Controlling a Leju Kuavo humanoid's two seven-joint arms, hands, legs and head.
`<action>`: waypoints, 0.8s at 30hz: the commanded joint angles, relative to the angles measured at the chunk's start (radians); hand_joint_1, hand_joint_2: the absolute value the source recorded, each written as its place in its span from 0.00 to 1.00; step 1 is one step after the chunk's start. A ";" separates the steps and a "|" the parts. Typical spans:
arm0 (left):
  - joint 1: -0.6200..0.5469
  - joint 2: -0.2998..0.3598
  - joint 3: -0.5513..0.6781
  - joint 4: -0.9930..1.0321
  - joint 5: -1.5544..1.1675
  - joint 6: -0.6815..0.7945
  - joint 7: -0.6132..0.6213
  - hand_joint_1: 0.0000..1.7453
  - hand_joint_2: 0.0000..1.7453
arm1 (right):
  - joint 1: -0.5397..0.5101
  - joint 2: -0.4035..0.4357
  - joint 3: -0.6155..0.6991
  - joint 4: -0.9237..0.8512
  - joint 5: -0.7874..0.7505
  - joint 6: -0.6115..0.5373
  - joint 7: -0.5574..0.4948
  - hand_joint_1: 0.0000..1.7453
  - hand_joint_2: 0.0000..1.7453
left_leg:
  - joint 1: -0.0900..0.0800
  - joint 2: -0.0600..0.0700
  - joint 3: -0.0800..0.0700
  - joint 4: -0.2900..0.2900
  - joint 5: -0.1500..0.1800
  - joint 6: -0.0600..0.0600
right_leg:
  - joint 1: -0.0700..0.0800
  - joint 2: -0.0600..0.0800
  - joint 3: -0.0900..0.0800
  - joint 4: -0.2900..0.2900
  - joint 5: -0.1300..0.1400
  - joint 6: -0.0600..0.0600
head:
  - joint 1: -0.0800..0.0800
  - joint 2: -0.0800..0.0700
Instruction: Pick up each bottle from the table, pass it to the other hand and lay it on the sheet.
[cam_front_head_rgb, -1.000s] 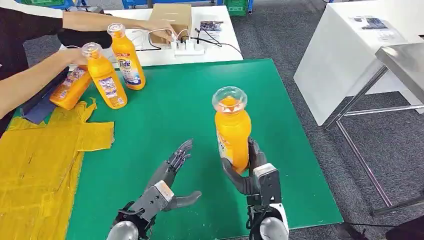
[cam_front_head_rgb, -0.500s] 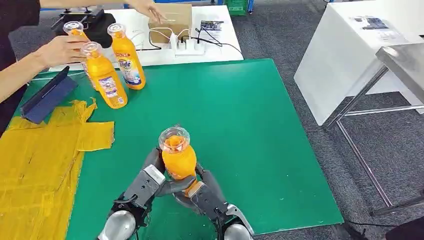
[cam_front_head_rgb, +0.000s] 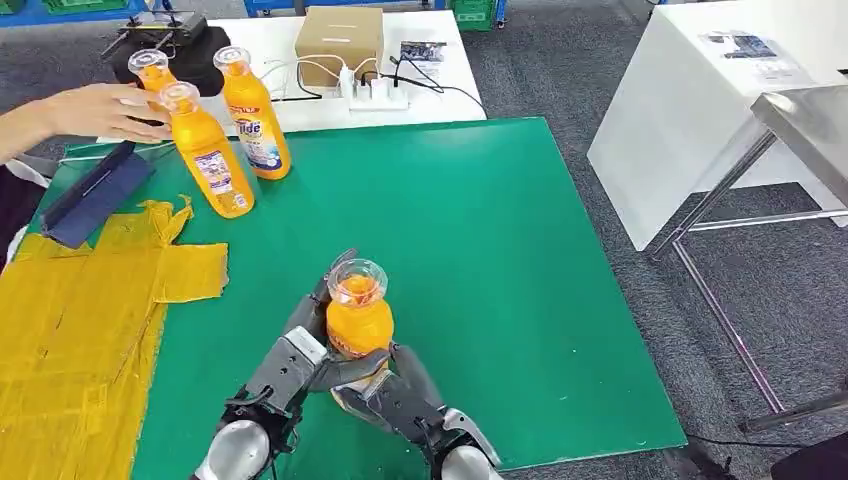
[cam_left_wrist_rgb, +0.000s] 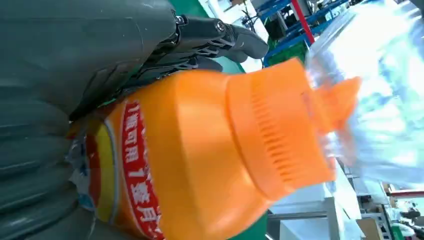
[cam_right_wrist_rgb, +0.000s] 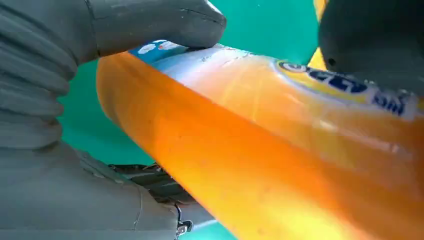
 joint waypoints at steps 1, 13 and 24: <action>-0.055 0.001 -0.025 0.046 0.039 0.004 -0.007 0.98 1.00 | -0.026 -0.010 0.080 0.142 0.006 -0.014 -0.007 1.00 1.00 | 0.001 -0.001 0.005 0.000 -0.001 0.000 | 0.001 -0.001 0.006 -0.001 -0.002 -0.003 | 0.000 0.000; -0.038 0.015 -0.027 0.030 0.006 0.019 -0.024 1.00 1.00 | 0.034 -0.024 -0.012 -0.145 -0.054 -0.059 -0.015 1.00 1.00 | 0.000 -0.001 0.004 0.001 -0.002 0.000 | 0.001 0.000 0.005 0.001 -0.002 -0.003 | 0.000 0.000; -0.040 0.027 -0.023 0.053 -0.062 0.013 -0.018 1.00 1.00 | 0.070 -0.026 -0.122 -0.290 0.010 -0.129 -0.016 1.00 1.00 | 0.000 0.001 0.004 0.000 -0.001 0.000 | 0.000 0.002 0.004 0.000 -0.001 -0.002 | 0.000 0.000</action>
